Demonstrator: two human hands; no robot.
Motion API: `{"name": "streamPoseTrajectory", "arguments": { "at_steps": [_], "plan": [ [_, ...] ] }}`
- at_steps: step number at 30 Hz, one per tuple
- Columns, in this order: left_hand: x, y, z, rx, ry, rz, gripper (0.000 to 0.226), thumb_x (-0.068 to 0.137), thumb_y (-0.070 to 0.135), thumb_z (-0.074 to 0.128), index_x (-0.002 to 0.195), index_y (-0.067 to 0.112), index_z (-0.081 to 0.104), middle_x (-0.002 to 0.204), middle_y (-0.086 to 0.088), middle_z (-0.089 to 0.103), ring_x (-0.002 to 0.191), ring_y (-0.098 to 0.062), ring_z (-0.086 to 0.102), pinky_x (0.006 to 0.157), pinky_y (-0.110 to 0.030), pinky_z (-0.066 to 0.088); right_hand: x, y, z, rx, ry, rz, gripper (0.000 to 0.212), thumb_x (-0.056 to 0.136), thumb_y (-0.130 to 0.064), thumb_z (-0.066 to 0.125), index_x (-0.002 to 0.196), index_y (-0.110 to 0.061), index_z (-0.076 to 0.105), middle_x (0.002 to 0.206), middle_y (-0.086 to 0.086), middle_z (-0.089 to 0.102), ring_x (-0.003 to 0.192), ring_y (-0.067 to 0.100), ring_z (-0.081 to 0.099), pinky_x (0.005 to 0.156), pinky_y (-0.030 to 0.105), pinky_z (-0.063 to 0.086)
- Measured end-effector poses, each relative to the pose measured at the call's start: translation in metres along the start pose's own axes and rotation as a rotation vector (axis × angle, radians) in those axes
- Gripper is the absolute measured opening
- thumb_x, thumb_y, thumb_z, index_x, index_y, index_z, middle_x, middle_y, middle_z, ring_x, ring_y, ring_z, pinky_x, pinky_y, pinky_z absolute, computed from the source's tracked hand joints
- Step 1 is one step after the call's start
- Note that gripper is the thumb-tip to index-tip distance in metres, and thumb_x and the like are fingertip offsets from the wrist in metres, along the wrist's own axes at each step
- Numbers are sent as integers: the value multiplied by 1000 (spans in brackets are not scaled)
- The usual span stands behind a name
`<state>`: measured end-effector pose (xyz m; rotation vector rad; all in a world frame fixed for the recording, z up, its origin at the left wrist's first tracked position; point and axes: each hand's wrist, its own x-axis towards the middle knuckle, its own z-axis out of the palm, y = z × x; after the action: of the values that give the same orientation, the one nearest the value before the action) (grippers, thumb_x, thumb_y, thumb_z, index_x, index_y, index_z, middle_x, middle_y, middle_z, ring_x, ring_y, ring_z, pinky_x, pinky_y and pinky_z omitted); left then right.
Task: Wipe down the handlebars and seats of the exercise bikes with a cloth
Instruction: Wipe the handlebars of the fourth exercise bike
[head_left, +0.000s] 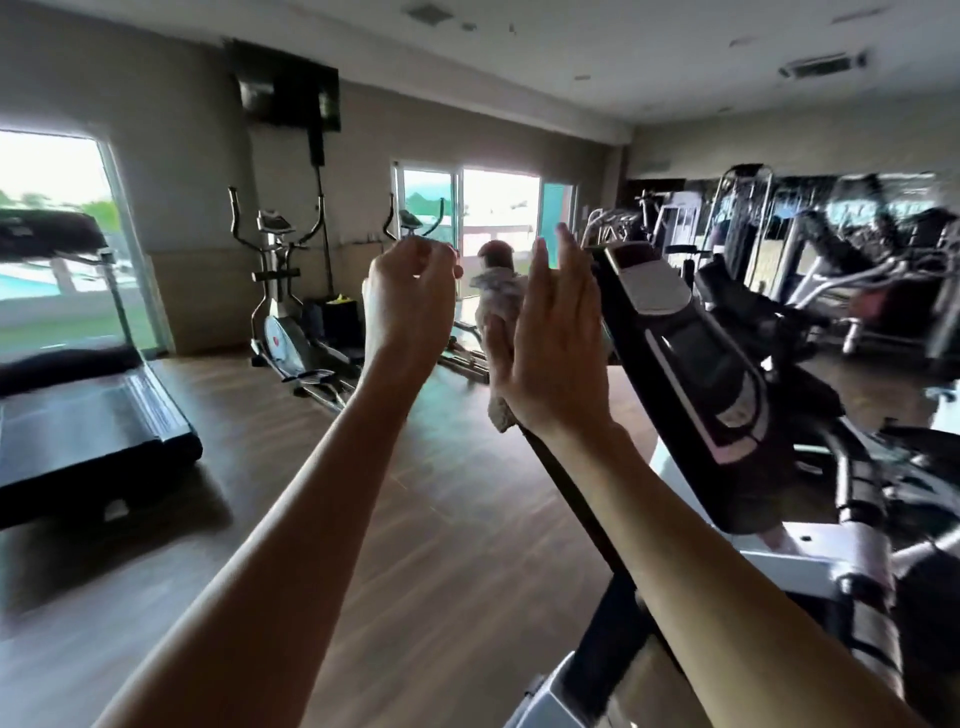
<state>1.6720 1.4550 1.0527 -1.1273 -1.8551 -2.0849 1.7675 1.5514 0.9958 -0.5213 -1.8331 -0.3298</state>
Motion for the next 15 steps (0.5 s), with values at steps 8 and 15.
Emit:
{"name": "streamPoseTrajectory", "arguments": {
  "at_steps": [8, 15],
  "plan": [
    [38, 1, 6, 125, -335, 129, 52, 101, 56, 34, 104, 25, 77, 111, 4, 76, 106, -12, 68, 93, -29, 48, 24, -9, 32, 263, 64, 61, 58, 93, -21, 54, 141, 10, 41, 135, 32, 52, 128, 45, 50, 114, 47, 40],
    [56, 4, 2, 206, -515, 168, 74, 95, 69, 19, 98, 29, 81, 108, 5, 78, 107, -7, 69, 105, -35, 44, 13, -4, 25, 360, -64, 137, 64, 90, -35, 44, 136, 9, 44, 119, 22, 54, 110, 35, 54, 96, 35, 45]
  ]
}}
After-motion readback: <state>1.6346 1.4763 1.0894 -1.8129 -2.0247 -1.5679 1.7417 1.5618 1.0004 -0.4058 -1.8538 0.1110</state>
